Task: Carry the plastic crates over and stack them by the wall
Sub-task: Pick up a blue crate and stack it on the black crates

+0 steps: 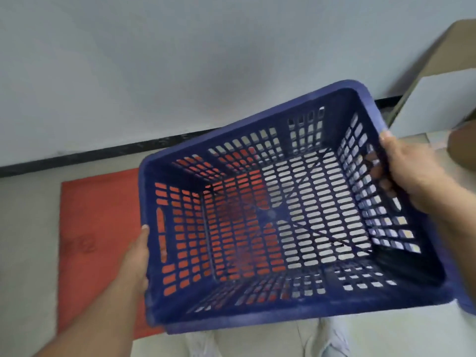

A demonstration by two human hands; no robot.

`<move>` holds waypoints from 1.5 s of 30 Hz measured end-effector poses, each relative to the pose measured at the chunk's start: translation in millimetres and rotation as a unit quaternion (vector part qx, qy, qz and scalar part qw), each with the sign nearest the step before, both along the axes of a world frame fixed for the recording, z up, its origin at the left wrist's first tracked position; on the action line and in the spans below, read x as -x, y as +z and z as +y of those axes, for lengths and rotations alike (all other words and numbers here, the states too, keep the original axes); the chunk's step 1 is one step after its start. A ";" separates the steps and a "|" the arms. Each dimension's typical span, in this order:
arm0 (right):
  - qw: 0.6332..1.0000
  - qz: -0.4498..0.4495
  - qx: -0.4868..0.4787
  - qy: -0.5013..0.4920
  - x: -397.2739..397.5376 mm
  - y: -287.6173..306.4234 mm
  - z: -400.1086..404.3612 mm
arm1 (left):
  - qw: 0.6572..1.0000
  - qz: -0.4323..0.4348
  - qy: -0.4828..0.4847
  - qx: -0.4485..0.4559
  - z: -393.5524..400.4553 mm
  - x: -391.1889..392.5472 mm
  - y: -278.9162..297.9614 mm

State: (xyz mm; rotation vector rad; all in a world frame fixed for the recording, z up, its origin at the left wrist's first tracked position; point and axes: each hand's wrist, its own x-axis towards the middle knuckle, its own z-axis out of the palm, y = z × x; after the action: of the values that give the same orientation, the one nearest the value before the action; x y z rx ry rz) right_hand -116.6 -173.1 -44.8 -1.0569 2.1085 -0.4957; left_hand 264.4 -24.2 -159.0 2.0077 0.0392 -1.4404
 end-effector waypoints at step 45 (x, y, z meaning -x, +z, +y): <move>0.992 -0.074 -0.068 -0.073 -198.3 -200.5 65.4 | 0.986 -0.166 0.014 0.026 23.6 -231.5 -85.7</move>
State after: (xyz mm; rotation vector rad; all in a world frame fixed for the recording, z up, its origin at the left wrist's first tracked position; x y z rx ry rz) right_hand 81.7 -107.8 -245.3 -0.7682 2.0646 -0.4780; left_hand 495.9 -0.7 -244.7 2.1675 -0.1129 -1.0623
